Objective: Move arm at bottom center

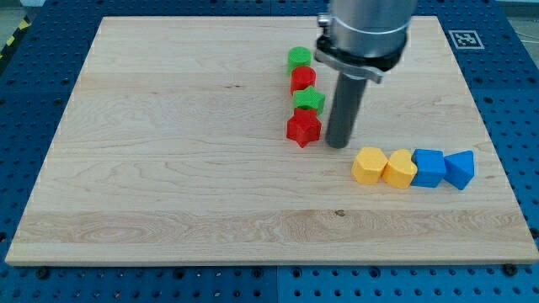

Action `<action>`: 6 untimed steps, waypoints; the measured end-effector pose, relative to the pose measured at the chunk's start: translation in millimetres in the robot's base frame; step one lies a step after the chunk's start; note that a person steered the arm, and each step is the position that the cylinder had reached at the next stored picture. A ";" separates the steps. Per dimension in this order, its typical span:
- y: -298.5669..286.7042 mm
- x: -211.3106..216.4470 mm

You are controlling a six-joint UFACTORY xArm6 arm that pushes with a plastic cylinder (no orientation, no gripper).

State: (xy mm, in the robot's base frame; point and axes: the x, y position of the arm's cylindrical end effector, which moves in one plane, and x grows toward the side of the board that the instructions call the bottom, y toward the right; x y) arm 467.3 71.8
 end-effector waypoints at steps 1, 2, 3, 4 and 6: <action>-38.2 0.0; -66.8 17.2; -81.8 51.0; -85.5 89.0; -65.6 133.3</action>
